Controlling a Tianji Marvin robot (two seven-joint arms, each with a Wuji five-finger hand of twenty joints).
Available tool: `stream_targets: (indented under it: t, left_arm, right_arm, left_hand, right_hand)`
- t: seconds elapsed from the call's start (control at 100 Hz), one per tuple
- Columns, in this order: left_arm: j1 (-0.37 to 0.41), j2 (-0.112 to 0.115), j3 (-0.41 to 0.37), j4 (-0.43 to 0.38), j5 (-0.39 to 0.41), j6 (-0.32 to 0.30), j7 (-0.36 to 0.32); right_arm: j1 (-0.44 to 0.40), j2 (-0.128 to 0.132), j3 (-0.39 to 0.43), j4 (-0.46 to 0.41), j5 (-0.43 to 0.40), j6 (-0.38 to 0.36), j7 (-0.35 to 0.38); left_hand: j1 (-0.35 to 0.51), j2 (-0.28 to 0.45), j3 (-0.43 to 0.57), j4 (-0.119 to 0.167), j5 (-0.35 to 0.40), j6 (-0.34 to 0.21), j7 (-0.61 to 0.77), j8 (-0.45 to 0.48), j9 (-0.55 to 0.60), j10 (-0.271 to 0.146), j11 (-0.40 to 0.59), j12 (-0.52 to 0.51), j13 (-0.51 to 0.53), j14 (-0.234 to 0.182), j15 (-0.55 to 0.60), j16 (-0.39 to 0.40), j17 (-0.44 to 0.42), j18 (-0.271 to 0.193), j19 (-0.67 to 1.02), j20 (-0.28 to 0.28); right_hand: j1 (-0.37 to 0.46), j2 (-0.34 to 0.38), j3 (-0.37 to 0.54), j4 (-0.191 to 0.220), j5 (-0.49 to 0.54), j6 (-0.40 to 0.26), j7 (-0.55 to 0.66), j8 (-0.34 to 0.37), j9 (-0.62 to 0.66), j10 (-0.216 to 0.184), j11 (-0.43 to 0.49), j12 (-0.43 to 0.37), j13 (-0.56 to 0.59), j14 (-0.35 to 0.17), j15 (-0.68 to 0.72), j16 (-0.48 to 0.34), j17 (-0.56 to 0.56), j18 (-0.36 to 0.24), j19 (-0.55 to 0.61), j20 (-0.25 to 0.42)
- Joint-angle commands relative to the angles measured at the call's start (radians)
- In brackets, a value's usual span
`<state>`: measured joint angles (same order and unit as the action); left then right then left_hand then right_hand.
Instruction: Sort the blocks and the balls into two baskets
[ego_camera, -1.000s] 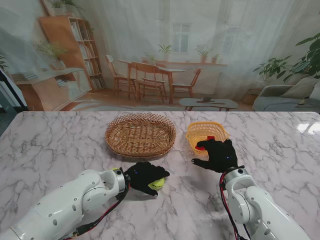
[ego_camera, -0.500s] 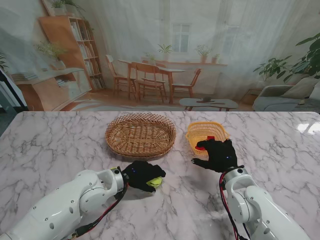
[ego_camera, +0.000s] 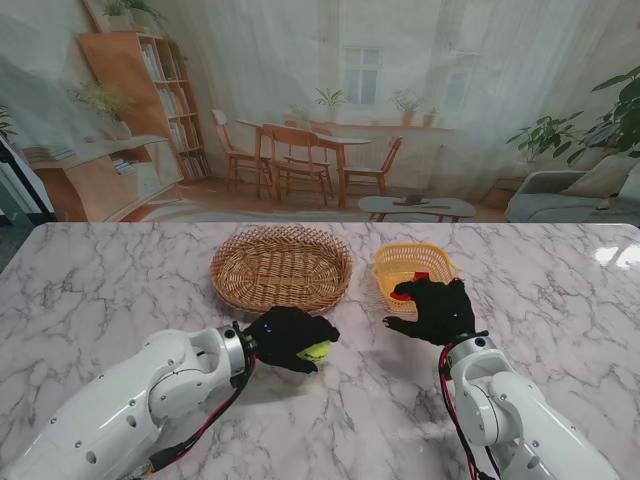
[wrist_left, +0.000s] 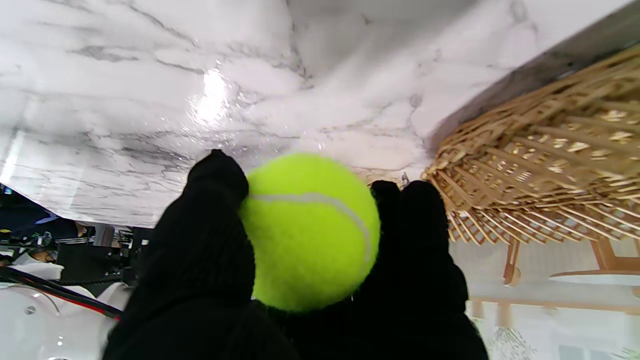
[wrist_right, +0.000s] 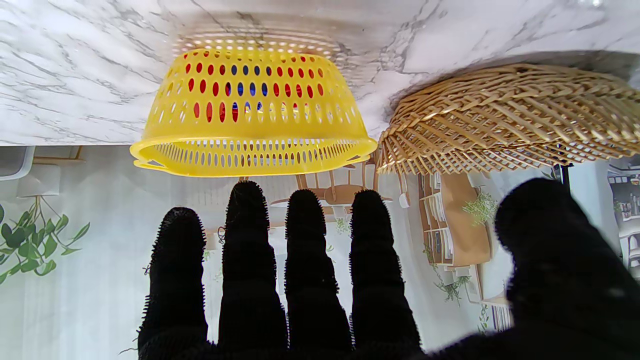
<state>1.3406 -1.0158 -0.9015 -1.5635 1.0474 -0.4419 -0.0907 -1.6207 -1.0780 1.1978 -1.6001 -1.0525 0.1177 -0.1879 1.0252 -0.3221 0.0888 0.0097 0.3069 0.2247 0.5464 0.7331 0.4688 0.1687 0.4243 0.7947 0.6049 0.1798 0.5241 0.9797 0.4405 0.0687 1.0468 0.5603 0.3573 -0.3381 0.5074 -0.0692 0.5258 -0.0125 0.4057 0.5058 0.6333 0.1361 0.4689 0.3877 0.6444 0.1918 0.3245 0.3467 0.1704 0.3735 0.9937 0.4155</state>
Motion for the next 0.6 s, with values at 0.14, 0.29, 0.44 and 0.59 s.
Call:
stream_targets:
  t: [0.14,0.29,0.44,0.59]
  left_arm:
    - [-0.047,-0.007,-0.014,0.001,-0.008,0.031,-0.018]
    - [-0.087,-0.009,-0.021,0.021,-0.007,0.049,-0.028]
    - [-0.128,-0.014,-0.023,0.049,-0.025,0.077,-0.035]
    - [-0.191,-0.021,0.002,0.098,-0.04,0.123,-0.033]
  right_arm:
    - [-0.004,-0.002,-0.001,0.002,0.0,0.008,0.0]
    - [-0.005,-0.002,0.0,0.002,0.0,0.008,-0.001]
    - [-0.007,-0.002,0.001,0.0,0.0,0.012,0.001]
    - [-0.007,-0.002,0.0,0.001,-0.002,0.015,0.003]
  left_hand:
    - [0.14,0.062,0.153,0.048,0.023,-0.036,0.073,0.04,0.062,-0.043,0.026,0.034,0.069,-0.061,0.035,-0.016,0.02,-0.048,0.023,0.026]
    - [0.137,0.068,0.149,0.049,0.022,-0.036,0.07,0.04,0.059,-0.042,0.022,0.033,0.067,-0.062,0.037,-0.031,0.018,-0.047,0.02,0.026]
    - [0.134,0.074,0.142,0.049,0.02,-0.038,0.062,0.035,0.054,-0.041,0.021,0.029,0.059,-0.06,0.037,-0.042,0.01,-0.044,0.015,0.026]
    - [0.134,0.075,0.135,0.047,0.021,-0.037,0.059,0.036,0.054,-0.04,0.023,0.027,0.057,-0.057,0.038,-0.048,0.004,-0.038,0.011,0.027]
  right_hand:
    - [0.035,0.03,-0.019,0.019,-0.011,0.009,-0.005,0.021,-0.032,0.018,0.001,0.0,-0.038,-0.001,-0.042,0.0,-0.023,0.02,-0.02,0.014]
    - [0.035,0.031,-0.019,0.019,-0.01,0.009,-0.004,0.021,-0.031,0.018,0.001,0.0,-0.038,-0.001,-0.041,0.0,-0.023,0.02,-0.02,0.014]
    - [0.036,0.032,-0.02,0.019,-0.01,0.009,-0.004,0.021,-0.03,0.018,0.002,0.0,-0.038,-0.001,-0.041,0.0,-0.023,0.019,-0.019,0.014]
    - [0.037,0.033,-0.021,0.019,-0.009,0.007,-0.004,0.021,-0.03,0.017,0.002,0.0,-0.037,-0.002,-0.041,0.0,-0.022,0.019,-0.019,0.015]
